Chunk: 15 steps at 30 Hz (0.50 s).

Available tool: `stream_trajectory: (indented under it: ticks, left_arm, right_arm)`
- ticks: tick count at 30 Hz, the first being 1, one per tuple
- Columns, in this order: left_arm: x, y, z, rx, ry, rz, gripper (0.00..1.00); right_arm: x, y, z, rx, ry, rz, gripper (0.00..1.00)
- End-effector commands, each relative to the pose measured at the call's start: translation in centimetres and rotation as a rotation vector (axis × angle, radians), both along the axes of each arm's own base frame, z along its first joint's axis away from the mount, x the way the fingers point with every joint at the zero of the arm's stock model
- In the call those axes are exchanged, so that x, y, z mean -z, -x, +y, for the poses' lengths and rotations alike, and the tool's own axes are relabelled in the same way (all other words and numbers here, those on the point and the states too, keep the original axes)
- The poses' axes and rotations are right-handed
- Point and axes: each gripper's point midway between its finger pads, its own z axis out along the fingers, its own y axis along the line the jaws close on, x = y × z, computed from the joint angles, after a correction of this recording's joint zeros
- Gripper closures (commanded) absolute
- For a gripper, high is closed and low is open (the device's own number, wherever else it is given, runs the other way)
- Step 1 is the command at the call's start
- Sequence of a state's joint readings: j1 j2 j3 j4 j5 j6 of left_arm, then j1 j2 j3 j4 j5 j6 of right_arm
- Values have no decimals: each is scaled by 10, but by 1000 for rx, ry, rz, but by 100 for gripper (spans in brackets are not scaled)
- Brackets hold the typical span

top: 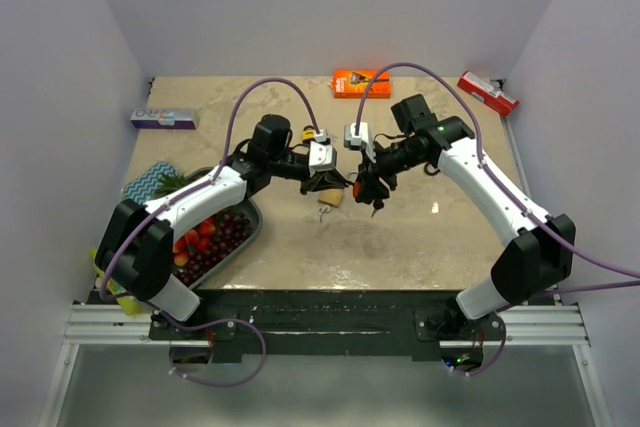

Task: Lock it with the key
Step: Lock the lock.

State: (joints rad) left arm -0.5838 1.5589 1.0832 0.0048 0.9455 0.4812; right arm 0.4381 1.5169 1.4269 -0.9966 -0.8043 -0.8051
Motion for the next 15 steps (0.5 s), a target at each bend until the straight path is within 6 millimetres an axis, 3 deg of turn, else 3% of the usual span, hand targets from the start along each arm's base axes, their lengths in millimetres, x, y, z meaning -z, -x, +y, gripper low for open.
stream_trajectory:
  ticks: [1,15]
  left_arm:
    - [-40,-9,-9,-6,80,-118,81]
    - [-43,-3,-8,3,88,-119,72]
  right_arm:
    - [-28,2,13,-42,-95,-48,100]
    - [-28,0,15,-43,-92,-38,100]
